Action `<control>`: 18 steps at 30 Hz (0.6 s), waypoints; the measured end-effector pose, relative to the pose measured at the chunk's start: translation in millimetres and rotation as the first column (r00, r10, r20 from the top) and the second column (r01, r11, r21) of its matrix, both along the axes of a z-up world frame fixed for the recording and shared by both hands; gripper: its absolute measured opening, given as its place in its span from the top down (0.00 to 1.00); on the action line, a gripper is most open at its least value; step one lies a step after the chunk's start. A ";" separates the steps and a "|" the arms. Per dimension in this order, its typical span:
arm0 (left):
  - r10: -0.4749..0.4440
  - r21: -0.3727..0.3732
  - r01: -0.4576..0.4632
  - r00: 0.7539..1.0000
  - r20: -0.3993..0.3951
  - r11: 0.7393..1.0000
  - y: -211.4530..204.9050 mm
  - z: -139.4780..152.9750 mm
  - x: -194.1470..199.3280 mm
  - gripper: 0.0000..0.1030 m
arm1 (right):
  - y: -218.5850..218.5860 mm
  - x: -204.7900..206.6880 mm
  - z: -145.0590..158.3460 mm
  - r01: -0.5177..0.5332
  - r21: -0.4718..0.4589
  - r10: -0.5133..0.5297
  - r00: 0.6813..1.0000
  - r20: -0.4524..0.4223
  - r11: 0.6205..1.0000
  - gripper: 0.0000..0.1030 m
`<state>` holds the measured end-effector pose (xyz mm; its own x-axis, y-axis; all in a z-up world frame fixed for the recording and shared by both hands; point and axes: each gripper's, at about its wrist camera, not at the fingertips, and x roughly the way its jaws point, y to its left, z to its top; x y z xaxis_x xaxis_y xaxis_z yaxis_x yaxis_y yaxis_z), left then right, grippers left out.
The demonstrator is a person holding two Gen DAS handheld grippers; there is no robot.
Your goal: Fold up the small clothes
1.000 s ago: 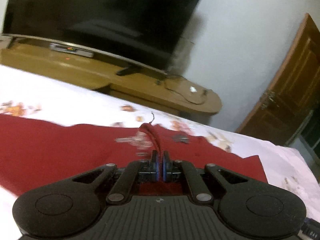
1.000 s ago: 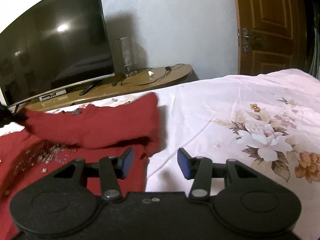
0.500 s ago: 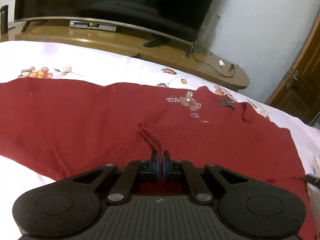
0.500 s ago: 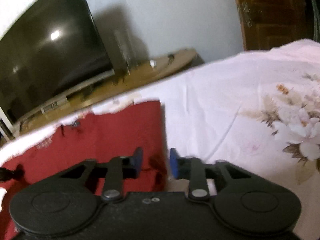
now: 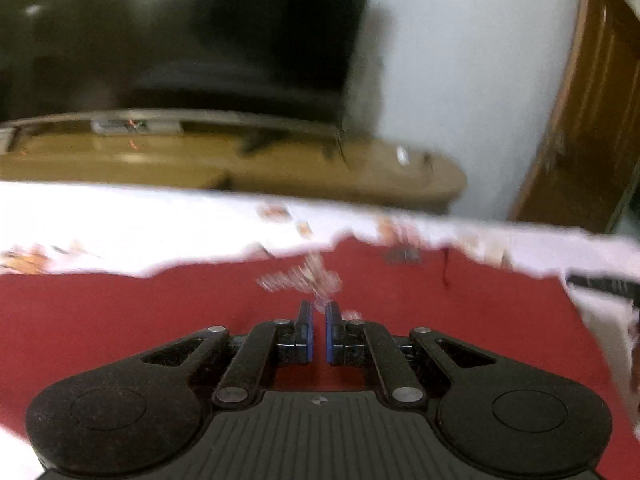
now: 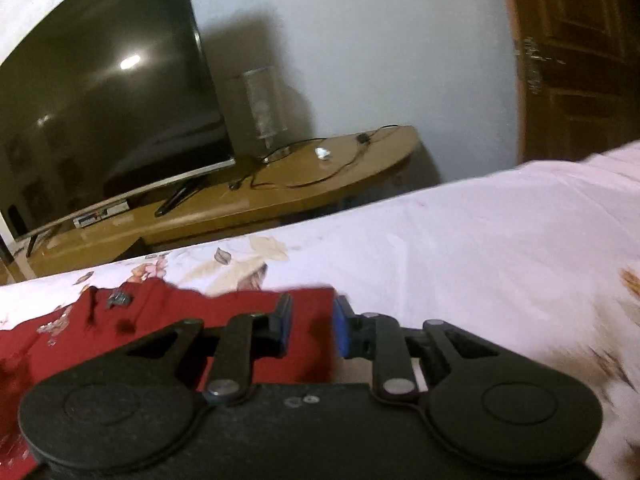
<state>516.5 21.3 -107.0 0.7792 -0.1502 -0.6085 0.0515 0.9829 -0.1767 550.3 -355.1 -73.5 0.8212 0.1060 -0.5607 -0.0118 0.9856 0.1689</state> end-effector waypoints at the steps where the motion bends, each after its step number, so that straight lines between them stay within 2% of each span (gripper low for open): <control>1: -0.014 0.000 0.014 0.999 -0.044 1.000 -5.1 -12.9 7.4 0.74 | 5.7 9.2 -5.5 -0.009 -0.026 0.008 1.000 -0.016 1.000 0.78; 3: -0.015 0.003 0.015 1.000 -0.009 1.000 -7.1 -25.7 0.2 0.74 | 13.0 25.6 -23.6 -0.009 -0.107 -0.005 0.991 -0.132 0.994 0.76; 4: -0.016 0.013 0.016 1.000 -0.010 1.000 -8.3 -20.3 -7.9 0.74 | 14.0 25.4 -27.0 -0.018 -0.135 -0.002 0.989 -0.145 0.991 0.76; 7: -0.033 0.013 0.032 0.999 0.040 0.999 -7.7 -11.8 -44.7 0.74 | 7.3 -9.4 -12.0 -0.028 -0.110 0.015 0.993 -0.120 0.994 0.76; 8: -0.051 0.026 0.051 0.999 0.012 0.998 -7.9 -17.7 -53.5 0.74 | 5.8 -30.8 -6.6 -0.038 -0.103 0.029 0.995 -0.092 0.994 0.76; 10: -0.046 0.037 0.045 0.998 0.044 0.998 -5.8 -27.3 -66.4 0.74 | 10.2 -69.6 -5.2 -0.082 -0.081 0.078 0.995 -0.054 0.993 0.77; 12: -0.022 0.012 0.022 0.999 0.024 1.000 -2.9 -21.5 -62.6 0.74 | 23.3 -85.6 -27.8 -0.136 -0.155 0.119 0.987 -0.112 0.979 0.76; 13: 0.003 0.001 -0.003 1.000 0.017 1.000 -1.1 -16.4 -62.7 0.73 | 27.2 -89.9 -29.2 -0.125 -0.183 0.111 0.990 -0.083 0.975 0.75; 14: 0.020 0.006 -0.020 1.000 0.013 1.000 1.5 -11.6 -65.9 0.73 | 29.4 -88.1 -25.2 -0.103 -0.177 0.087 0.992 -0.093 0.979 0.75; 15: 0.031 0.017 -0.031 0.999 0.017 0.999 2.7 -7.3 -69.5 0.66 | 28.8 -86.3 -19.8 -0.078 -0.149 0.064 0.993 -0.099 0.986 0.74; 16: 0.044 0.026 -0.045 0.999 0.031 0.999 6.8 -2.5 -78.3 0.39 | 27.6 -88.0 -14.0 -0.059 -0.114 0.050 0.995 -0.081 0.992 0.68; 17: 0.073 0.042 -0.075 0.996 0.044 0.996 13.1 3.7 -87.7 0.25 | 28.1 -91.6 -7.6 -0.045 -0.091 0.040 0.998 -0.053 0.995 0.64; 18: 0.094 0.052 -0.097 0.994 0.059 0.994 17.3 6.7 -93.5 0.16 | 28.6 -95.2 -2.8 -0.039 -0.087 0.036 0.999 -0.033 0.995 0.55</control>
